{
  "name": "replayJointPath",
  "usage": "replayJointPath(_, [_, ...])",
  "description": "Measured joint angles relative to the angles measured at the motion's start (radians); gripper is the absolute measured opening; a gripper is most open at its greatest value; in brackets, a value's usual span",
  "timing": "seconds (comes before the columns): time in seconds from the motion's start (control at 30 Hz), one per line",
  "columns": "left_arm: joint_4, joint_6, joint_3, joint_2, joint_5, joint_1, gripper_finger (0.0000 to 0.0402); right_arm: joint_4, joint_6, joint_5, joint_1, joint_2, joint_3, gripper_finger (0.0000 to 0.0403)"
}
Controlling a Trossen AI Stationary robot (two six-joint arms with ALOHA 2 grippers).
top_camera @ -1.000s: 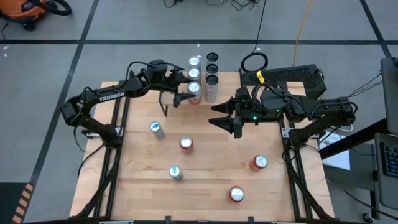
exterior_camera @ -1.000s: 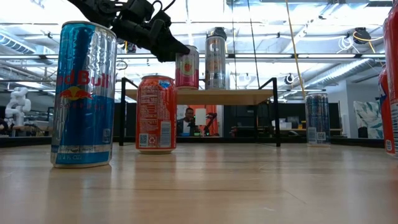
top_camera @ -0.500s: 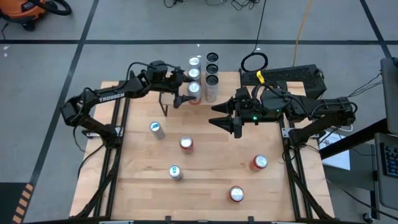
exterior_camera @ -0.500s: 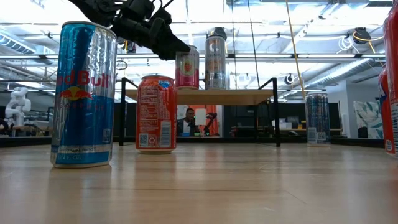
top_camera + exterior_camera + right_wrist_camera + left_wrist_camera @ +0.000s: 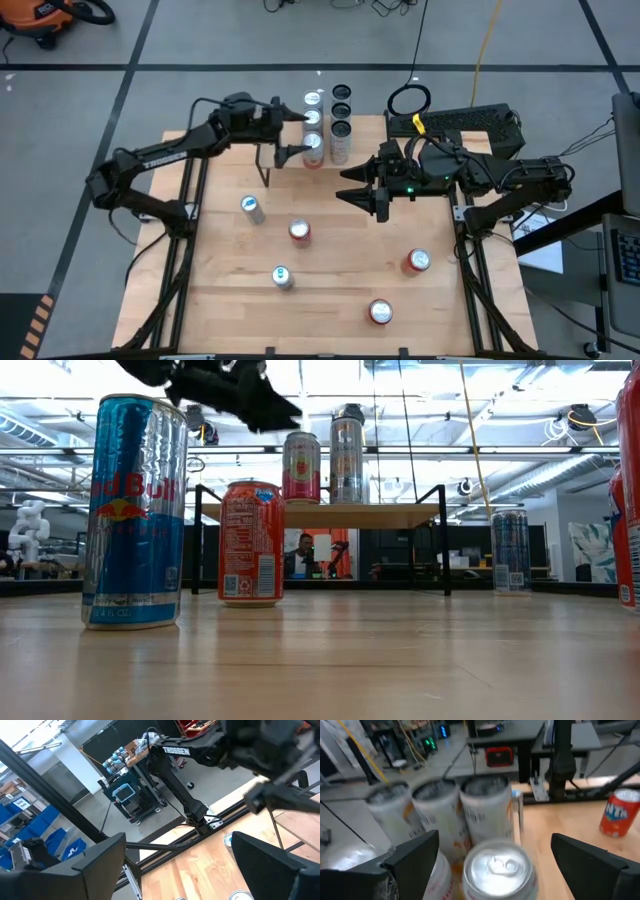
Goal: Place canned beverage on shelf
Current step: Put the pink-white soda can aligned with the other pink-white can on the shelf
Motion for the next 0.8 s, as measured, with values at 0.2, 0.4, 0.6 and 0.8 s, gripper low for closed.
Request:
replayJointPath(0.2, [-0.207, -0.029, 0.07, -0.128, -0.134, -0.068, 0.0379, -0.035, -0.004, 0.029, 0.0, 0.0, 0.0, 0.0341])
replayJointPath(0.4, [-0.463, -0.181, 0.073, -0.188, -0.242, -0.244, 0.0367, -0.113, -0.045, 0.11, -0.005, 0.0, 0.0, 0.0341])
replayJointPath(0.6, [-0.484, -0.316, 0.073, -0.12, -0.435, -0.432, 0.0308, -0.122, -0.129, 0.13, -0.031, 0.0, 0.0, 0.0341])
replayJointPath(0.8, [-0.449, -0.318, 0.072, 0.02, -0.664, -0.485, 0.0254, -0.143, -0.18, 0.13, -0.061, 0.0, 0.0, 0.0341])
